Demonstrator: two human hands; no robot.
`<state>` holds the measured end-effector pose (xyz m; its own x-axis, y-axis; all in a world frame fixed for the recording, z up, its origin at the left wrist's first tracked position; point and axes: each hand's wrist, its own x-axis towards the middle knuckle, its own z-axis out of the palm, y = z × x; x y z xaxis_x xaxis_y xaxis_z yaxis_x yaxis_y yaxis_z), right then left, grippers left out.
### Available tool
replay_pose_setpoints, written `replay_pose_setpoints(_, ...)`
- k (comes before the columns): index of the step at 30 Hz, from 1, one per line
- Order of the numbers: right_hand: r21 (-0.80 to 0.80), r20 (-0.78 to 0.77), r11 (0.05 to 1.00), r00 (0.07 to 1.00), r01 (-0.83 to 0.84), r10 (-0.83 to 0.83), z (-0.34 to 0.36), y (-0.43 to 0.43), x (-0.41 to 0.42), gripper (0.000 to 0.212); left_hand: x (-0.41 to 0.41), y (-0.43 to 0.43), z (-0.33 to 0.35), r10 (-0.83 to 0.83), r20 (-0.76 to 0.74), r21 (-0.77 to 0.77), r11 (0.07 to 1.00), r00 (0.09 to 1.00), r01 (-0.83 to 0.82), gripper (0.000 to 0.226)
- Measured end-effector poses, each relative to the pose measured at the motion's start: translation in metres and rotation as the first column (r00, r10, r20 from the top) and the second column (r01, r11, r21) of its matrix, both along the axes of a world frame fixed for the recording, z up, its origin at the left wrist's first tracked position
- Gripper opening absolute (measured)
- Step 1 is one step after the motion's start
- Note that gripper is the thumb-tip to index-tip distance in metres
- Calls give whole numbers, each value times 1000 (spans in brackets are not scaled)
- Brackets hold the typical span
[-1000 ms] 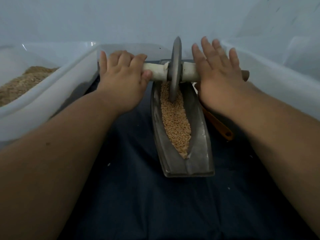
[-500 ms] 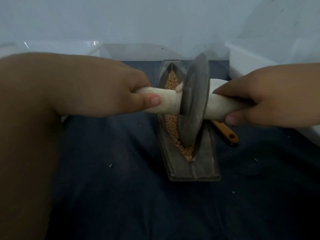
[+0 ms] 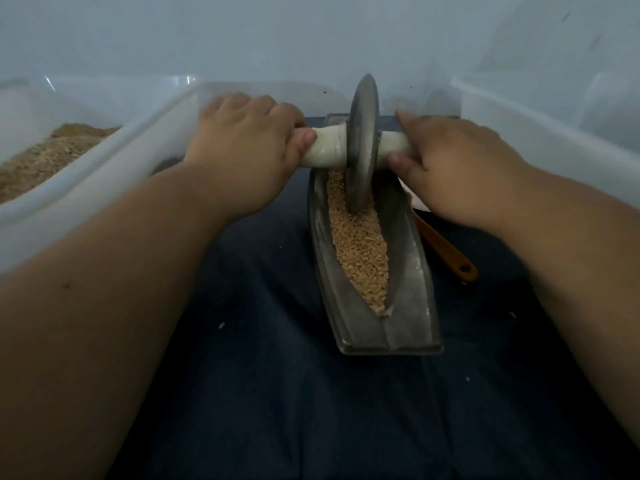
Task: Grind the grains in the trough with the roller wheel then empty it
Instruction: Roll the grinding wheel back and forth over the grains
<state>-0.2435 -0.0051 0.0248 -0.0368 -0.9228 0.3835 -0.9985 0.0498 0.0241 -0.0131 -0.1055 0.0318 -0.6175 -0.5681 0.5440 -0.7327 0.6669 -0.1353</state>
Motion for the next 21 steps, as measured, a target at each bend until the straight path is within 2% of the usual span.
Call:
replay_pose_setpoints(1, 10, 28, 1000, 999, -20, 20, 3, 4, 1, 59, 4, 0, 4, -58, 18, 71, 996, 998, 56, 50)
replay_pose_setpoints(3, 54, 18, 996, 998, -66, 65, 14, 14, 3, 55, 12, 3, 14, -101, 126, 266, 962, 987, 64, 56)
replay_pose_setpoints(6, 257, 45, 958, 992, -123, 115, 37, 35, 5, 65, 23, 15, 29, -165, 216, 514, 857, 962, 32, 69)
replay_pose_setpoints(7, 321, 99, 934, 987, -155, 130, 44, 44, 8, 68, 26, 19, 32, -194, 221, 560, 828, 956, 39, 74)
replay_pose_setpoints(9, 394, 187, 894, 971, -213, 149, 54, 58, 12, 59, 31, 25, 38, -242, 246, 597, 800, 939, 49, 72)
replay_pose_setpoints(13, 402, 190, 881, 964, -251, 188, 54, 58, 10, 41, 33, 32, 45, -254, 253, 655, 755, 934, 28, 60)
replay_pose_setpoints(15, 336, 163, 909, 965, -248, 203, 44, 50, 8, 50, 31, 27, 40, -224, 204, 647, 761, 953, 41, 61)
replay_pose_setpoints(17, 178, 132, 960, 972, -215, 193, 27, 35, 2, 53, 24, 17, 29, -154, 118, 556, 828, 981, 63, 57)
replay_pose_setpoints(19, -8, 51, 990, 988, -144, 144, 7, 12, -4, 54, 11, 7, 14, -52, 48, 346, 938, 997, 32, 51)
replay_pose_setpoints(21, -137, -49, 988, 996, -74, 68, -5, -9, -8, 54, -2, 2, 2, 76, -4, 128, 989, 997, -75, 48)
